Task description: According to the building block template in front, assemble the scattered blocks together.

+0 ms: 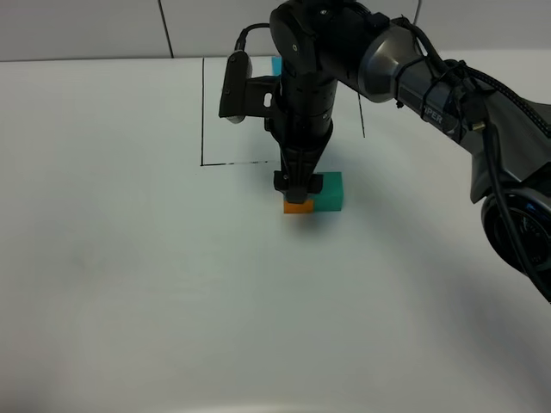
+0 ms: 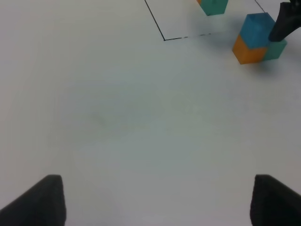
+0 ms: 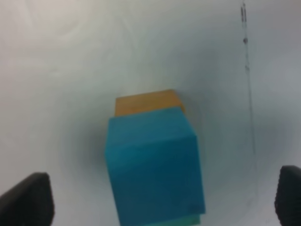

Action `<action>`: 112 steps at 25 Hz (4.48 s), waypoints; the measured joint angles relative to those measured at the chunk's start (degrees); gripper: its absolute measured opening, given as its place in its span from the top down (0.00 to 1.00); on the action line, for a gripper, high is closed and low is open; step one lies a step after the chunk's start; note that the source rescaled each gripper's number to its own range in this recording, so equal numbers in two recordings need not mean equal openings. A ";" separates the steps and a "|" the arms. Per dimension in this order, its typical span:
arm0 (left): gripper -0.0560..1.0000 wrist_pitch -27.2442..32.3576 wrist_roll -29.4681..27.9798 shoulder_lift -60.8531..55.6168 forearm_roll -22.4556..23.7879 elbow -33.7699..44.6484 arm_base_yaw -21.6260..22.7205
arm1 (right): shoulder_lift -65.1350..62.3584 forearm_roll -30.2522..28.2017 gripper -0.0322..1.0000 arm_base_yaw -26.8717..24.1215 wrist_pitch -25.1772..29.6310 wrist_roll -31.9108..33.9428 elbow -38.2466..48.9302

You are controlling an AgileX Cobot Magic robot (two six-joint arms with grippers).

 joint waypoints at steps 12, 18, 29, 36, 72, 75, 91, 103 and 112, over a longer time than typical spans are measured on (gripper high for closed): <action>0.21 0.00 0.00 0.00 0.00 0.00 0.00 | 5.45 0.43 0.09 0.00 -3.21 0.05 0.00; 0.21 0.00 0.00 0.00 0.00 0.00 0.00 | 6.26 0.43 0.36 0.00 -4.11 0.18 0.00; 0.21 0.00 0.00 0.00 0.00 0.00 0.00 | 6.37 -2.70 0.95 0.00 -4.07 4.24 0.00; 0.21 0.00 0.00 0.00 0.00 0.00 0.00 | 3.12 -5.31 0.95 0.00 -2.64 31.63 0.00; 0.21 0.00 0.00 0.00 0.00 0.00 0.00 | 5.72 -1.08 0.95 0.05 0.04 80.94 0.00; 0.21 0.00 0.00 0.00 0.00 0.00 0.00 | 5.72 -1.02 0.88 0.05 0.04 80.94 0.00; 0.21 0.00 0.00 0.00 0.00 0.00 0.00 | -0.21 -1.36 0.01 -0.02 -0.09 71.35 0.00; 0.21 0.00 0.00 0.00 0.00 0.00 0.00 | -10.93 1.68 0.00 -7.36 0.00 64.89 3.85; 0.21 0.00 0.00 0.00 0.00 0.00 0.00 | -30.18 1.13 0.01 -17.15 -4.15 61.93 28.11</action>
